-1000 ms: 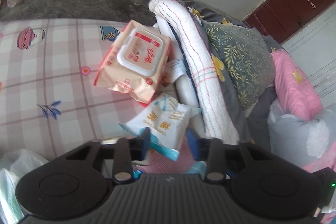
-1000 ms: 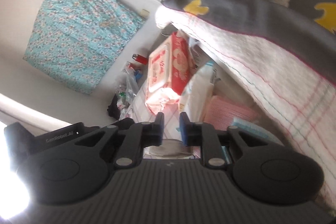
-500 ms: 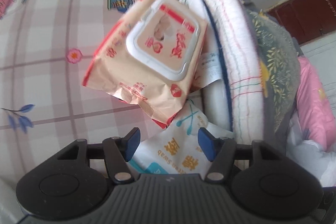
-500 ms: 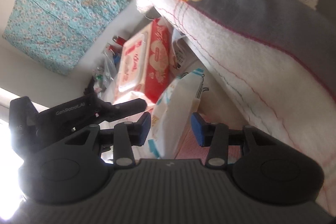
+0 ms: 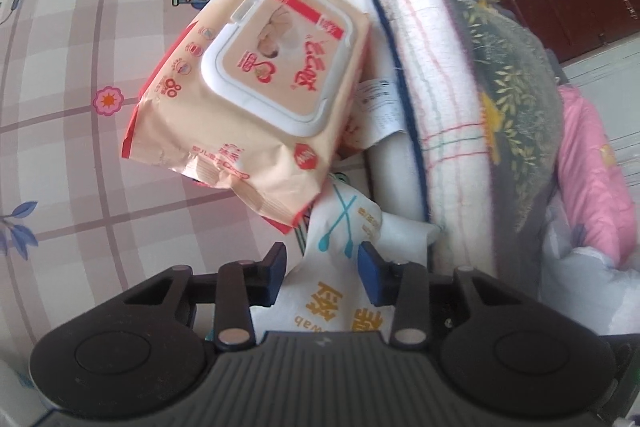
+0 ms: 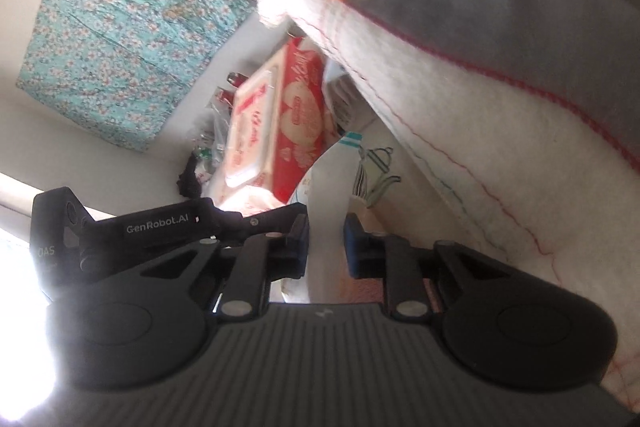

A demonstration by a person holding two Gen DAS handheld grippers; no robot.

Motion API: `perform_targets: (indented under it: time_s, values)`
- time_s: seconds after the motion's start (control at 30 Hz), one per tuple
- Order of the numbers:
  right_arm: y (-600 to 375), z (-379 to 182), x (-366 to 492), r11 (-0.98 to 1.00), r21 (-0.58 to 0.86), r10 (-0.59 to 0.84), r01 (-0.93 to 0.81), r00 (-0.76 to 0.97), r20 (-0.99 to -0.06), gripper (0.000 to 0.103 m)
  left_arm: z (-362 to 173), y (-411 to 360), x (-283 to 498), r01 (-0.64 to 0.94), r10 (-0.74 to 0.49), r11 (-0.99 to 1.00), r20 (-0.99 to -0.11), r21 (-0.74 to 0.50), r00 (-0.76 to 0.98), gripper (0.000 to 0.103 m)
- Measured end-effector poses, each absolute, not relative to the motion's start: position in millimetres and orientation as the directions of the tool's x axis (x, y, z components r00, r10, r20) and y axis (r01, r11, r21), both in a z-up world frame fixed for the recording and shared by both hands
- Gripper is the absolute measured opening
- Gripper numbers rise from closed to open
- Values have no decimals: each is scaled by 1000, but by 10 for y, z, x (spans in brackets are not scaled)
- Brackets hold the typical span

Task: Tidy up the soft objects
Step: 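Carry the cotton swab pack with the left tool into the cardboard box and release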

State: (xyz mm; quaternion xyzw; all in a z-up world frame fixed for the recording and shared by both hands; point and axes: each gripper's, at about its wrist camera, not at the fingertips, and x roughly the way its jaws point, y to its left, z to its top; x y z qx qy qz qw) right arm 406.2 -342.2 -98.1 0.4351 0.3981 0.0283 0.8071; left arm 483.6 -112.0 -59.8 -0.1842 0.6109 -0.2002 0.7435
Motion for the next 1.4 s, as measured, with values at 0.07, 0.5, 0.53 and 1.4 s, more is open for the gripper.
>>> perform_targets:
  time_s: [0.07,0.5,0.53,1.4]
  values:
    - [-3409,-879,4006,619,732,396,285,692,-604,16,-477,-1053,4771,71,-537,843,-824,-533,182,39]
    - [-2699,246,3259,594,804,557,10,716,-421,16,824,-43,3618,120,-563,819,-744,-562,358,40]
    - [-2587,331,3204,591,806,580,-20,705,-408,16,910,117,3476,111,-555,821,-737,-560,386,40]
    - [1517,-218,3349,753,598,656,-275,228,-720,16,-172,3526,2347,-516,-192,724,-852,-458,487,41]
